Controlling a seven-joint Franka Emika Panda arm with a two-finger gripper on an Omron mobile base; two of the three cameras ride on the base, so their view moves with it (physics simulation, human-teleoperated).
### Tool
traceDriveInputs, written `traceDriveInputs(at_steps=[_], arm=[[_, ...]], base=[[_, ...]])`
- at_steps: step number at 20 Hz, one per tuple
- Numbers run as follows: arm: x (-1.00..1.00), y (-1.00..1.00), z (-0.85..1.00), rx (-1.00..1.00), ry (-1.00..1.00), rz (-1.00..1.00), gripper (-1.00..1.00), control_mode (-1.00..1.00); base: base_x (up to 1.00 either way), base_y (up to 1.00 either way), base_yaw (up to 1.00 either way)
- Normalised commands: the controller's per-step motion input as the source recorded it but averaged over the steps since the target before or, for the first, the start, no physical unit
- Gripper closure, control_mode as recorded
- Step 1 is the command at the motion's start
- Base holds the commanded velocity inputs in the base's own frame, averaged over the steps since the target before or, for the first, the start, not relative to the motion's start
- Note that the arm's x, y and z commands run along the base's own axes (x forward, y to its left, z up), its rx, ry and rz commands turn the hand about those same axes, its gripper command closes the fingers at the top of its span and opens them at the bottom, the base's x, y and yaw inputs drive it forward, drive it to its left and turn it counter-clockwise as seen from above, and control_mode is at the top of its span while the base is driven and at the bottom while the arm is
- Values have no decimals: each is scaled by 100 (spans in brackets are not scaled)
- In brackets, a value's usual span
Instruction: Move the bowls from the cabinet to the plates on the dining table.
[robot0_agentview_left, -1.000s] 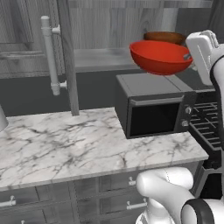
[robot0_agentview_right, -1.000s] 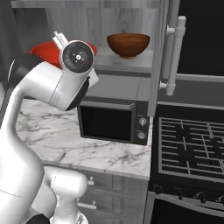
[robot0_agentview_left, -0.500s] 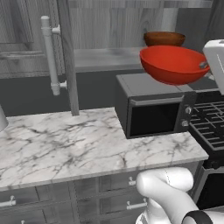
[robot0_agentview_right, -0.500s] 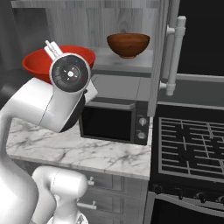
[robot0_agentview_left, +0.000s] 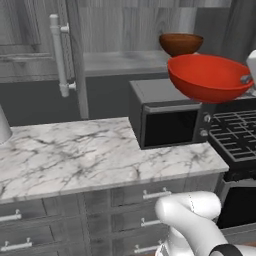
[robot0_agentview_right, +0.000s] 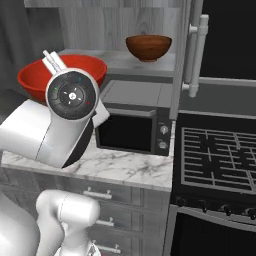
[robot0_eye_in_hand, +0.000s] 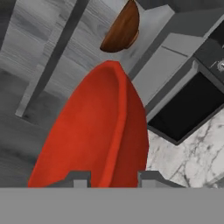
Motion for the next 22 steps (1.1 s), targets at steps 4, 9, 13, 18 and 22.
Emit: traceDriveInputs(at_steps=[4, 9, 13, 18, 22], arm=[[0, 0, 0, 0, 0, 0, 100, 100], [0, 0, 0, 0, 0, 0, 100, 100], [0, 0, 0, 0, 0, 0, 100, 100], [0, 0, 0, 0, 0, 0, 100, 100], [0, 0, 0, 0, 0, 0, 100, 100]], base=[[-58, -7, 0], [-62, 0, 0], [-62, 0, 0], [-62, 1, 0], [-61, 11, 0]])
